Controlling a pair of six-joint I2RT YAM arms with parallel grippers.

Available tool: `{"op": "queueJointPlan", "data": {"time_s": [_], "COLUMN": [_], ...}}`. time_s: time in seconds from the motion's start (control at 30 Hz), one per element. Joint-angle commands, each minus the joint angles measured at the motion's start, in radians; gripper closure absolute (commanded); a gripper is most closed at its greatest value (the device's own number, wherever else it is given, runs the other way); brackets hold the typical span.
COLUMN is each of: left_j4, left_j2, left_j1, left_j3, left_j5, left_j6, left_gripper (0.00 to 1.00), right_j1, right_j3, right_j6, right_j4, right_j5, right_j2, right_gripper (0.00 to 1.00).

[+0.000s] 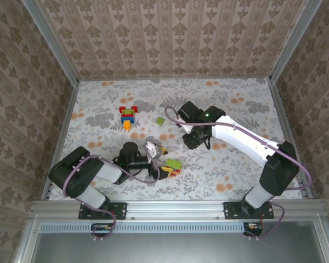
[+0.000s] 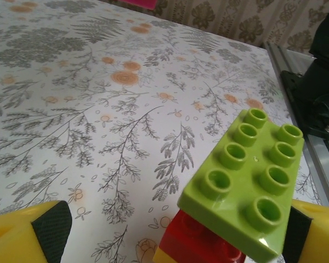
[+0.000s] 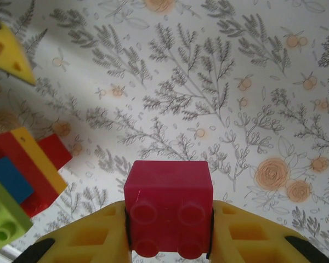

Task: Assemble a carrot with lego

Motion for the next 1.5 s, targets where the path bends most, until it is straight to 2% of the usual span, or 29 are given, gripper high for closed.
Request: {"op": "queueJointPlan", "data": {"time_s": [0.0,0.37,0.6,0.67,0.8,0.9,1.47], "left_j4": [-0.049,-0.067,-0.063,-0.064,-0.076,-0.080,-0.080], "left_j2": [0.021,0.063,0.058,0.060,0.071,0.071,0.089], "left_j1": [0.007,-0.009,-0.029,-0.033,-0.033,-0.034,-0.033], "left_j3": [0.044,0.073,0.064,0.067,0.080,0.084,0.106], "left_j5": [0.103,0.208,0.237,0.245,0.270,0.278,0.288], "left_j6": [0.054,0.075,0.096,0.105,0.122,0.129,0.135], "left_gripper": [0.03,0.07,0.15,0.19,0.35,0.39,0.48], "right_j1": [0.021,0.025,0.033,0.035,0.037,0.042,0.121], "right_j3": [0.003,-0.025,-0.005,-0.008,-0.021,-0.022,0.013], "right_j6": [0.028,0.056,0.055,0.059,0.069,0.074,-0.001], "right_j4": [-0.075,-0.077,-0.110,-0.110,-0.104,-0.104,-0.162], "right_j5": [0.028,0.008,0.015,0.017,0.017,0.019,0.037], "right_j2": [-0.034,-0.038,-0.028,-0.028,-0.027,-0.023,-0.017], "right_gripper": [0.70,0.70,0.70,0.70,0.70,0.70,0.70]}}
